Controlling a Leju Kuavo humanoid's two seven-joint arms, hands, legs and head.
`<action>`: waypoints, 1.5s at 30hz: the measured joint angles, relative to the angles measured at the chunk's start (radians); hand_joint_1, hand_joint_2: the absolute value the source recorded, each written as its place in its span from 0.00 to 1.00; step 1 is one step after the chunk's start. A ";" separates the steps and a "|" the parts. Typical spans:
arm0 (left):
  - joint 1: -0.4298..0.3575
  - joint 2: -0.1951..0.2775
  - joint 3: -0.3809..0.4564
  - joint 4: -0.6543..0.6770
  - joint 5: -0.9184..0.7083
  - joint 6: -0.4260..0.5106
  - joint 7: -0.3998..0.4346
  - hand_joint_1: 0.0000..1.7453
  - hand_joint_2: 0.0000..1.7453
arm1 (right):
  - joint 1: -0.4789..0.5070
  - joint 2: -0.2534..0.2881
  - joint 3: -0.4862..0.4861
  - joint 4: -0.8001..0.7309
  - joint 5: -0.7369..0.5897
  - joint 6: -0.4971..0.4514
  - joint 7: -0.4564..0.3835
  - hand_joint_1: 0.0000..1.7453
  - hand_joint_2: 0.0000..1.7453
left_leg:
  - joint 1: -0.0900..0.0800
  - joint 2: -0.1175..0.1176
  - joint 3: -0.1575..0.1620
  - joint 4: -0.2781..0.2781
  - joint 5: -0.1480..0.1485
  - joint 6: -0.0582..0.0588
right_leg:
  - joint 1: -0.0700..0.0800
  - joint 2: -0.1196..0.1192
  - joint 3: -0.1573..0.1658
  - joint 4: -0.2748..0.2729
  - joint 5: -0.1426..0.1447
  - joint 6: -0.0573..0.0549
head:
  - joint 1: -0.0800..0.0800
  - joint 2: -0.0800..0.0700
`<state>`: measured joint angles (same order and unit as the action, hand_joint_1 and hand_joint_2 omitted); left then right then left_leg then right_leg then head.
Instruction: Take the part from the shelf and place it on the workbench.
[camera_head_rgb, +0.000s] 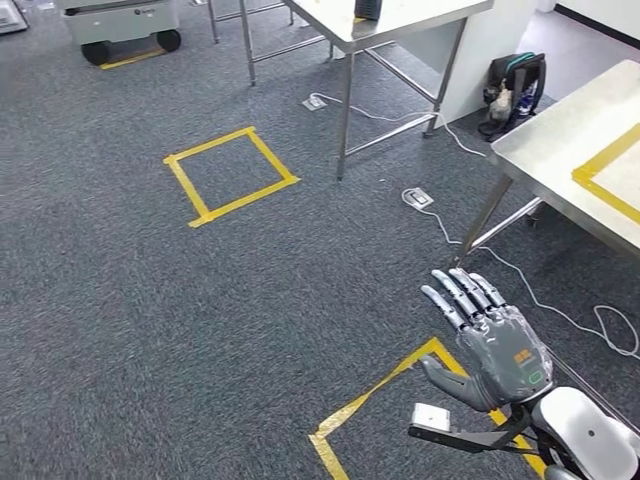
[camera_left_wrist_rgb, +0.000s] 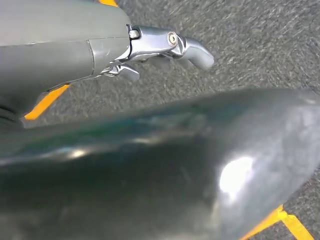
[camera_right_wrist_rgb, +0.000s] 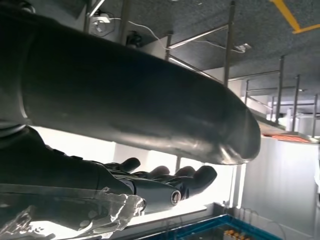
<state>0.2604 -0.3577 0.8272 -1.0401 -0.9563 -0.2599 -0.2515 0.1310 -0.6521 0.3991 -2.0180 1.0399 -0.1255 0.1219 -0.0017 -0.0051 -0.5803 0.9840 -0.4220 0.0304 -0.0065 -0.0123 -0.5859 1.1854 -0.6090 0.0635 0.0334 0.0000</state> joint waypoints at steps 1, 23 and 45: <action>0.000 0.000 -0.002 0.000 0.000 -0.001 0.000 0.00 0.00 | 0.001 0.000 0.000 0.000 0.001 0.001 0.000 0.00 0.00 | -0.001 -0.014 -0.001 0.000 0.000 0.002 | 0.000 0.008 -0.034 0.067 -0.024 0.000 | 0.000 0.000; 0.001 0.004 -0.012 -0.002 0.011 -0.026 0.009 0.00 0.00 | -0.047 0.009 0.010 0.000 -0.001 0.033 -0.003 0.00 0.00 | -0.010 0.078 -0.007 0.028 -0.007 -0.035 | 0.006 -0.090 0.081 -0.193 0.114 -0.032 | -0.008 0.000; 0.028 0.001 -0.040 -0.010 0.041 -0.005 0.028 0.00 0.00 | -0.006 0.009 0.006 -0.006 0.000 0.018 0.002 0.00 0.00 | -0.003 -0.033 -0.083 0.130 -0.060 -0.050 | -0.005 0.029 0.059 -0.185 0.128 -0.042 | -0.003 0.000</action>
<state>0.2883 -0.3563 0.7868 -1.0506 -0.9150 -0.2647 -0.2233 0.1255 -0.6435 0.4047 -2.0243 1.0394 -0.1075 0.1236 -0.0049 -0.0378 -0.6635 1.1139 -0.4824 -0.0199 -0.0118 0.0169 -0.5265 1.0001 -0.4808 0.0217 0.0303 0.0004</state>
